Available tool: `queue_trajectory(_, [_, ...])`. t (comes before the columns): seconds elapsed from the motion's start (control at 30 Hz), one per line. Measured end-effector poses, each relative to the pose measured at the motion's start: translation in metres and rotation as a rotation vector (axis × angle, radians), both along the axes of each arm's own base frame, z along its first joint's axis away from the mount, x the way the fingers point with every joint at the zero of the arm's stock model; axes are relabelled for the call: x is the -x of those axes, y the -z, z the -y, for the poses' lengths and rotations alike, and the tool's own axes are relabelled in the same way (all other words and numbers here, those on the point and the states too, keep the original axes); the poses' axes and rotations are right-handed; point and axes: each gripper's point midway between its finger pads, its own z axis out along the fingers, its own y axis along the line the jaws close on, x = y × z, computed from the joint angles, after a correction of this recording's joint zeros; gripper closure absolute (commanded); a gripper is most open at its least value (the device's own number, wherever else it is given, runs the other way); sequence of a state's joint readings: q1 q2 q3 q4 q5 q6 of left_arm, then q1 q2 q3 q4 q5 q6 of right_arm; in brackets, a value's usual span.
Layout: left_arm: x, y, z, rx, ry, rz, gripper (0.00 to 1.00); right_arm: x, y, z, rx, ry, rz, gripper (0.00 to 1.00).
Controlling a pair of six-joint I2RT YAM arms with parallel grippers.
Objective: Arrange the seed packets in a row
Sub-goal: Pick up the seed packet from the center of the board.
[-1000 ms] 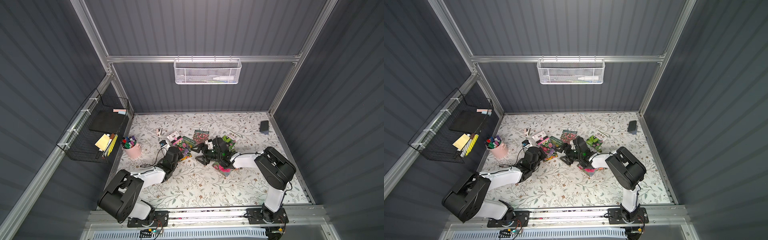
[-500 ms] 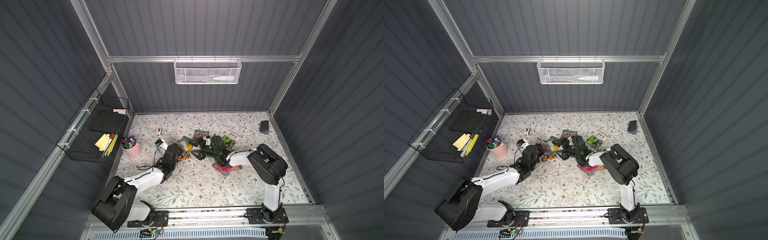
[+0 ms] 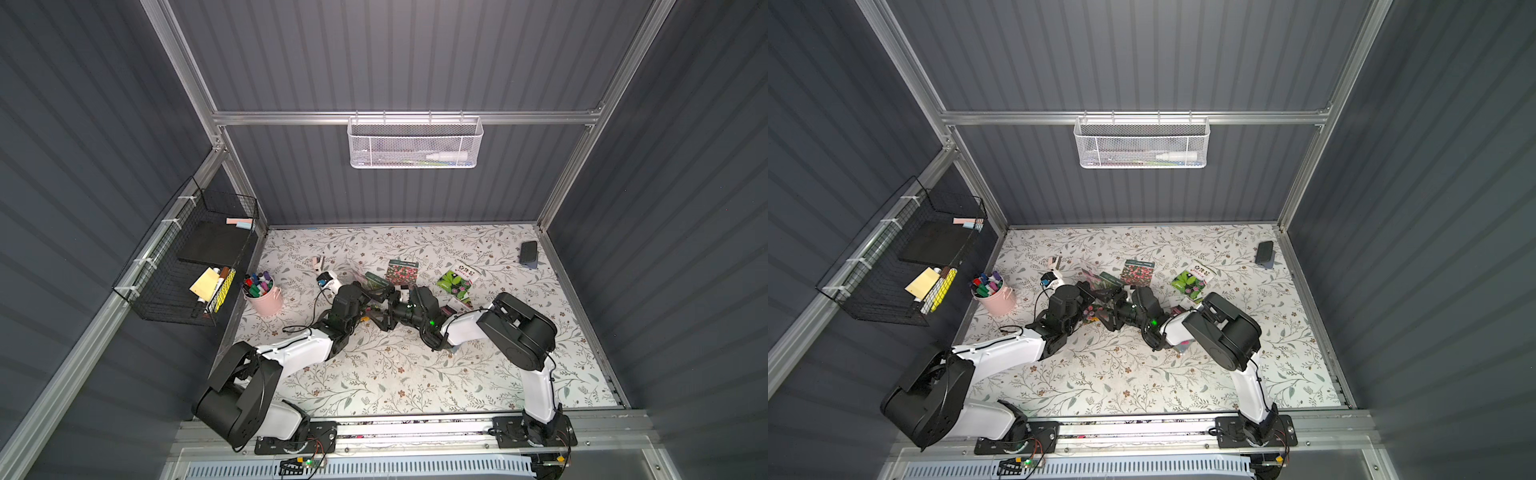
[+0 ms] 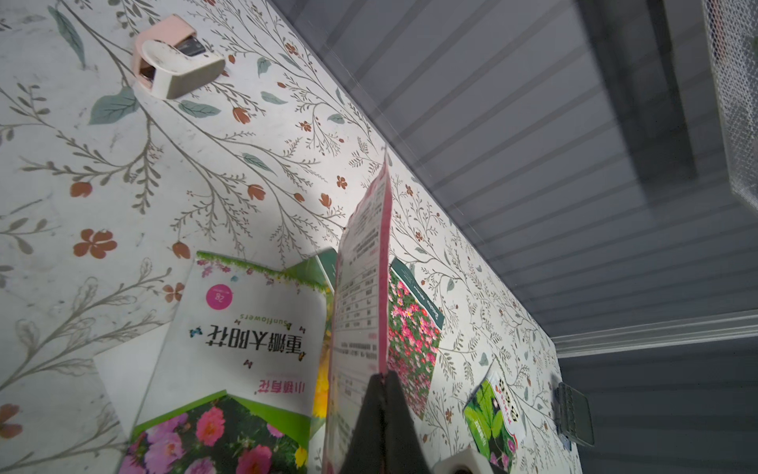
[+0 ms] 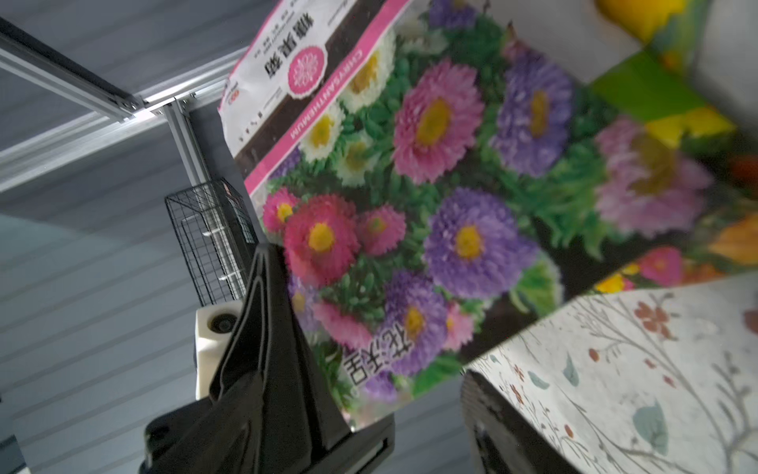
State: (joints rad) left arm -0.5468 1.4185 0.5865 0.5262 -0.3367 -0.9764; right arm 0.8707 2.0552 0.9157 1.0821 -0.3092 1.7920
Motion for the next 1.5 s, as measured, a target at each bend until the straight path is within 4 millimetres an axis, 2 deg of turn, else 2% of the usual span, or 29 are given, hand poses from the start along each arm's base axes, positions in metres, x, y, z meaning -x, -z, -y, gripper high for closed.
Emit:
queue_trajectory(0.17, [0.002,-0.002,0.006,0.006,0.018,0.004,1.00,-0.013,0.015,0.014,0.010,0.096,-0.014,0.34])
queue_trajectory(0.4, [0.004,-0.011,0.009,0.019,0.029,0.024,1.00,-0.033,0.022,0.026,-0.007,0.185,-0.006,0.57])
queue_trajectory(0.57, [0.005,-0.011,0.010,0.021,0.035,0.022,1.00,-0.039,0.017,0.030,-0.027,0.207,0.006,0.72])
queue_trajectory(0.77, [0.006,-0.008,0.010,0.017,0.035,0.009,1.00,-0.044,0.014,0.034,-0.032,0.222,0.017,0.99])
queue_trajectory(0.93, [0.010,-0.004,0.010,0.011,0.049,-0.012,1.00,-0.048,0.019,0.042,-0.008,0.219,0.023,1.00])
queue_trajectory(0.97, [0.013,-0.003,0.010,0.007,0.056,-0.024,0.83,-0.049,0.021,0.044,0.006,0.210,0.022,1.00])
queue_trajectory(1.0, [0.017,-0.002,0.010,0.002,0.066,-0.037,0.58,-0.051,0.022,0.047,0.018,0.195,0.024,1.00])
queue_trajectory(1.07, [0.026,-0.001,0.008,-0.021,0.094,-0.078,0.23,-0.053,0.023,0.052,0.044,0.147,0.028,1.00])
queue_trajectory(1.1, [0.032,-0.002,0.007,-0.047,0.112,-0.101,0.12,-0.057,0.022,0.057,0.056,0.126,0.033,1.00])
queue_trajectory(1.13, [0.037,-0.004,0.006,-0.081,0.135,-0.125,0.05,-0.060,0.022,0.061,0.068,0.105,0.039,1.00])
queue_trajectory(1.17, [0.042,-0.009,0.007,-0.116,0.162,-0.147,0.01,-0.062,0.022,0.066,0.080,0.075,0.047,1.00])
queue_trajectory(1.33, [0.052,-0.047,0.017,-0.277,0.327,-0.195,0.01,-0.061,0.026,0.092,0.153,-0.091,0.085,1.00])
queue_trajectory(1.43, [0.056,-0.059,0.024,-0.319,0.431,-0.257,0.01,-0.043,0.023,0.094,0.195,-0.246,0.127,1.00])
queue_trajectory(1.5, [0.057,-0.062,0.033,-0.320,0.511,-0.304,0.01,-0.025,0.015,0.091,0.239,-0.363,0.178,1.00])
